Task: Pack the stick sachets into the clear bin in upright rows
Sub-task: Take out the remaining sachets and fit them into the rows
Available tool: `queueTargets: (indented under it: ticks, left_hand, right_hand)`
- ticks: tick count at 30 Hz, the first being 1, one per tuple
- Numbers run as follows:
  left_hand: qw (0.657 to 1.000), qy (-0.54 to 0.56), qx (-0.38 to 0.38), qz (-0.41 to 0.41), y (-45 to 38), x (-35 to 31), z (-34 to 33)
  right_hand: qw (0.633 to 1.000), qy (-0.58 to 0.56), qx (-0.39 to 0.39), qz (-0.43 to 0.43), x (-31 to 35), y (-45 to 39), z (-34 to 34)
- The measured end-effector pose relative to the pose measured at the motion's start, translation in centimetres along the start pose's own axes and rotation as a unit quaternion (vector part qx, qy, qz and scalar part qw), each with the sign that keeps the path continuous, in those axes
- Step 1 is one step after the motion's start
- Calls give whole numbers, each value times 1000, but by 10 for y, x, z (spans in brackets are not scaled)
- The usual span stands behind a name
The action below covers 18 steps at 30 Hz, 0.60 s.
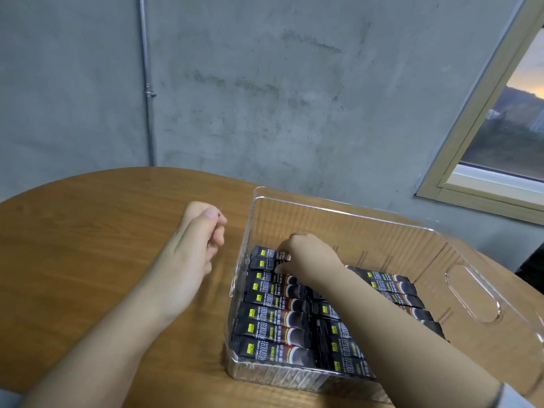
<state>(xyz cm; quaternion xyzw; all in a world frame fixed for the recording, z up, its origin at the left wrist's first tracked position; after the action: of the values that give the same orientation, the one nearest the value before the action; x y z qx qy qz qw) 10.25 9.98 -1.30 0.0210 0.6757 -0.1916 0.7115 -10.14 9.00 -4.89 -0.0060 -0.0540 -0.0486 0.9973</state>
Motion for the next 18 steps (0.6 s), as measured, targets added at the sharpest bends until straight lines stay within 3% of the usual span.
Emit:
queueTargets:
  ticks: [4, 10, 18]
  left_hand:
    - [998, -42, 31, -44, 9, -9, -3]
    - [988, 61, -32, -140, 3, -36, 0]
    - [994, 45, -36, -94, -8, -38, -11]
  right_hand:
    - [993, -80, -72, 49, 5, 21, 21]
    - [952, -251, -134, 112, 27, 57, 51]
    - [885, -400, -171, 168, 49, 71, 71]
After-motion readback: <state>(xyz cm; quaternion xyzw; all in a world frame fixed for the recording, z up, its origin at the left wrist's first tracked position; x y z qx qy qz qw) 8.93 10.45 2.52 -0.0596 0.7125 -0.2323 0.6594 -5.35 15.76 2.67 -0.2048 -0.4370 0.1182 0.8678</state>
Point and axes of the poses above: each hand's wrist, its own y-axis away from the middle knuckle, its own z-axis out of the back of the hand, x = y × z, the point moved 3 cm from there along -y, towards the middle knuckle, and after that the axes turned 5 degrees about -y, right-handed, at the moved point
